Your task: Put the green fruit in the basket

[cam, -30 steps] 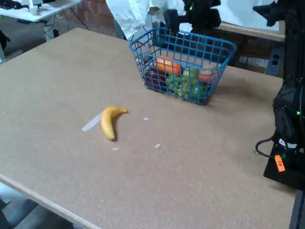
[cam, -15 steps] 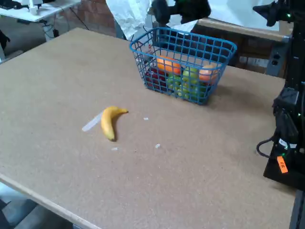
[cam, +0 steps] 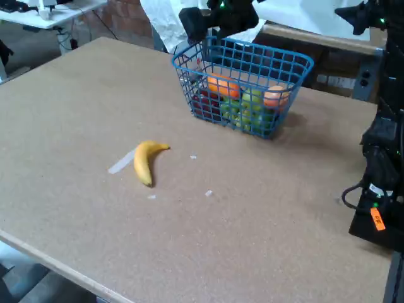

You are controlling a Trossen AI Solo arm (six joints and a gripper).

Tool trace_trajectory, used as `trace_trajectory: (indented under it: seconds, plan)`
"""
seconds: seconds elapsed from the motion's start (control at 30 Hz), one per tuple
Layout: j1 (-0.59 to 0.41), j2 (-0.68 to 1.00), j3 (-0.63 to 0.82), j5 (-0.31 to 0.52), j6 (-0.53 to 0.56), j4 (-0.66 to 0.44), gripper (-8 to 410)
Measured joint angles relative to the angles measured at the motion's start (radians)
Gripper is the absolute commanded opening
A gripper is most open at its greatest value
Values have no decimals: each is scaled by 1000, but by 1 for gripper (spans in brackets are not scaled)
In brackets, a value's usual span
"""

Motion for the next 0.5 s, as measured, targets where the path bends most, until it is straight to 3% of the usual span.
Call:
trace_trajectory:
  seconds: [0.5]
  plan:
    - [2,-2,0,0,-5,0,393]
